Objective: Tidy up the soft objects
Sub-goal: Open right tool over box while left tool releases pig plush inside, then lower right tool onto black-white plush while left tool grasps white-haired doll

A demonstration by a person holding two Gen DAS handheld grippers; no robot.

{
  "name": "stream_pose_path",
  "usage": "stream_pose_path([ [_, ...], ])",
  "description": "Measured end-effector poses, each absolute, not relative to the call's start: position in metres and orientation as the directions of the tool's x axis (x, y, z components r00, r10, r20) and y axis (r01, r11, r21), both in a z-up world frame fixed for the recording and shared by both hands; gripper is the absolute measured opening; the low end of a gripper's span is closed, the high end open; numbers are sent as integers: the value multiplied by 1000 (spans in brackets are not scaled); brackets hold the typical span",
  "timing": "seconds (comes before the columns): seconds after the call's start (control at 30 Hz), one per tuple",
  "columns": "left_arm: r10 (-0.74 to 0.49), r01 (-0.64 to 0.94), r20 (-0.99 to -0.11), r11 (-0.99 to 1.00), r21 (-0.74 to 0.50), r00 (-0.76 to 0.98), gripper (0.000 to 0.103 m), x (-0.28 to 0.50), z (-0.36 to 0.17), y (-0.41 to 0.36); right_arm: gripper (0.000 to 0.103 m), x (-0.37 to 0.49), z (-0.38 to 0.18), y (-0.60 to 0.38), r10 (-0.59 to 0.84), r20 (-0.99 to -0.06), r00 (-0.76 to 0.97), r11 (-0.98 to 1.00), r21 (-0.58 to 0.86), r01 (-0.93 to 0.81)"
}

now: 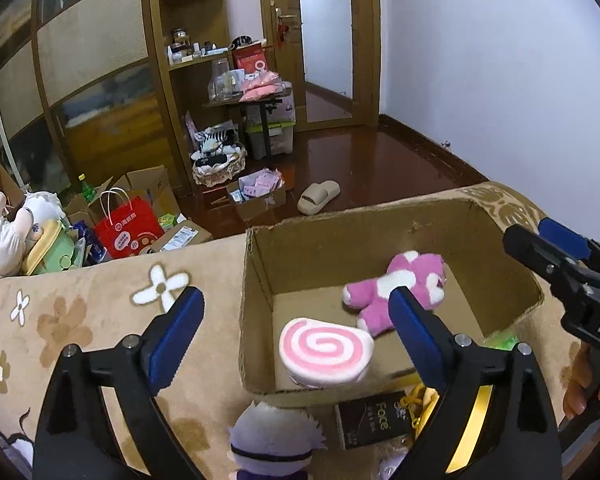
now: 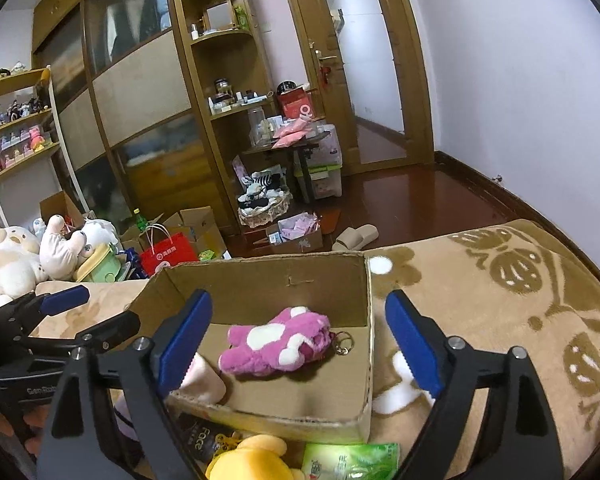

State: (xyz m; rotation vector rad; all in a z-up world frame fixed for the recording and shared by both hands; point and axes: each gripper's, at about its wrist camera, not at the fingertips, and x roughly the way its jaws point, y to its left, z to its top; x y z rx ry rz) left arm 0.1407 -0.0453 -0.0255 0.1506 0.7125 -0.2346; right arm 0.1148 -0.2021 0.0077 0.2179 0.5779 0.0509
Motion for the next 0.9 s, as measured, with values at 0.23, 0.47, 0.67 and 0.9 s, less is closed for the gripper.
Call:
stream_pose_path([
  [0.23, -155, 280, -709, 958, 62, 687, 93, 127, -29, -39, 102, 98, 12, -201, 105, -551, 828, 975, 221, 24],
  [0.47, -150, 273, -750, 961, 43, 644, 93, 112, -27, -27, 102, 80, 21, -201, 101, -557, 824, 972, 232, 37],
  [0.67, -150, 272, -786, 962, 24, 600, 93, 97, -28, -14, 102, 62, 24, -200, 97, -583, 806, 973, 225, 45],
  [0.9, -137, 267, -816, 963, 23, 562, 93, 83, -25, -10, 102, 44, 23, -196, 108, -637, 764, 972, 230, 54],
])
